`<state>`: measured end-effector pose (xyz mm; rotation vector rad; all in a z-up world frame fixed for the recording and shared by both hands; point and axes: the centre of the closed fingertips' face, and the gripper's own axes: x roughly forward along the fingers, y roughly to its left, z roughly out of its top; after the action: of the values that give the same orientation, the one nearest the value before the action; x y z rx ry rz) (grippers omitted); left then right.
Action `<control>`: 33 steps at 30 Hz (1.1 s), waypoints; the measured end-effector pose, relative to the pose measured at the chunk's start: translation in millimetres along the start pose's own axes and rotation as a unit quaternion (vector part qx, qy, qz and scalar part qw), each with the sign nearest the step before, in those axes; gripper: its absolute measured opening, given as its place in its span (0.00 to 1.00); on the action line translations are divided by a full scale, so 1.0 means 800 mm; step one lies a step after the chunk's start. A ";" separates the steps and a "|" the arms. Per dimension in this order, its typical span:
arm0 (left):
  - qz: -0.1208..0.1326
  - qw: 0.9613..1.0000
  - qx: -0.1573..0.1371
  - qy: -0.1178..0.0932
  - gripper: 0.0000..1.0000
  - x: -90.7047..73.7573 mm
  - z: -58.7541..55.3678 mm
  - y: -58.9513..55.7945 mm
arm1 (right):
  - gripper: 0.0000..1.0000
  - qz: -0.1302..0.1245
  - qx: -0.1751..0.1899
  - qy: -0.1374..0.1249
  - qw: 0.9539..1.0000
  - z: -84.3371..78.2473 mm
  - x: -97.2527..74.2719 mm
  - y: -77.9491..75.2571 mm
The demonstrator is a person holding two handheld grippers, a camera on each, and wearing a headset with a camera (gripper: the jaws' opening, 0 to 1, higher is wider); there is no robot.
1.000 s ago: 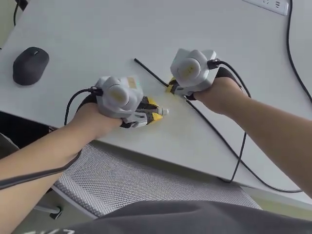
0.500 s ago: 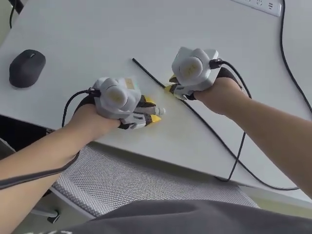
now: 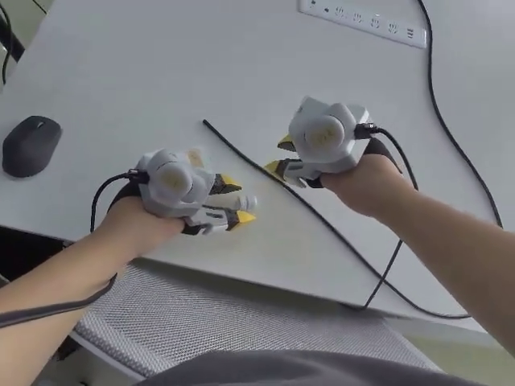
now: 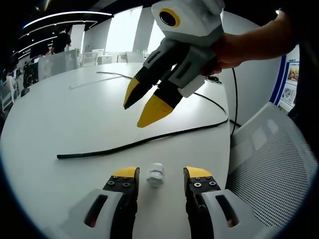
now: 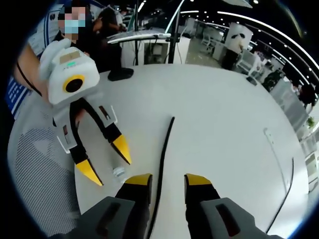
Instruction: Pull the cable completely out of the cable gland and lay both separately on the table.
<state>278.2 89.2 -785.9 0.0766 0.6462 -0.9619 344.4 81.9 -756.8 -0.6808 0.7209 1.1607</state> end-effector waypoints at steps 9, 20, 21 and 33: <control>0.003 1.000 -0.021 -0.003 0.46 -0.020 0.009 -0.003 | 0.28 -0.023 0.032 -0.036 0.999 0.000 -0.037 -0.003; 0.006 0.999 -0.036 -0.032 0.54 -0.049 0.034 -0.013 | 0.34 -0.052 0.102 -0.092 0.989 -0.006 -0.087 -0.008; 0.006 0.999 -0.035 -0.035 0.56 -0.052 0.036 -0.015 | 0.35 -0.057 0.111 -0.102 0.987 -0.006 -0.094 -0.009; 0.022 0.997 -0.046 -0.056 0.62 -0.087 0.047 -0.015 | 0.44 -0.076 0.197 -0.168 0.963 -0.019 -0.153 0.000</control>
<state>258.6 121.1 -715.2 -0.0438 0.5821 -0.8865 313.5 1.2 -668.5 -0.1916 0.5760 0.9235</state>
